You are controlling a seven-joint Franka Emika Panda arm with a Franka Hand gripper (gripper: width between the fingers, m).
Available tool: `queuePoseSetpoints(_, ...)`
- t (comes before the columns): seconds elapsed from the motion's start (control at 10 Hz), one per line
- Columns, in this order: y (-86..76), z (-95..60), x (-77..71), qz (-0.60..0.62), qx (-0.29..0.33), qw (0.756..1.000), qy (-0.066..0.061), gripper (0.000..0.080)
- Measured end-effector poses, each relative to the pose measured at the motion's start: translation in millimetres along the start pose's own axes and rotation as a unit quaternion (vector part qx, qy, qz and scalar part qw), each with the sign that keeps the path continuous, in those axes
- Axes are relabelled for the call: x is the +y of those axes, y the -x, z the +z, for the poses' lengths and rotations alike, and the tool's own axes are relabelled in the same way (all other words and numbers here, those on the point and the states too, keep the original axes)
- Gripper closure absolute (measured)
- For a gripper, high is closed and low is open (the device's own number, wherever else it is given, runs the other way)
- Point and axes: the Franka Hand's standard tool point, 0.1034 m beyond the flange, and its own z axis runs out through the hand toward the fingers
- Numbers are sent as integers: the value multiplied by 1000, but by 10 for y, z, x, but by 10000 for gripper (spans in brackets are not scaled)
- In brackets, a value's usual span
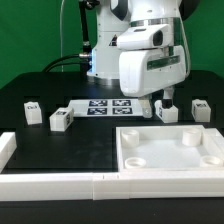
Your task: Assemble one leg
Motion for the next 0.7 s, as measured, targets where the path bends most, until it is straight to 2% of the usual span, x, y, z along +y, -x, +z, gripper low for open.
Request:
queuePoseSetpoints(0.1,98,-1,-17,110,4,994,1,151)
queuePoseSetpoints(0.2,150,19,-91,190,0,982,-4,151)
queuePoseSetpoints(0.3,133,24,-152,246,2,969,-5,151)
queuePoseSetpoints(0.6,68,59,-439,443,-3,896,-13,151)
queuePoseSetpoints(0.7,7,67,-569,468,-6,884,-17,151)
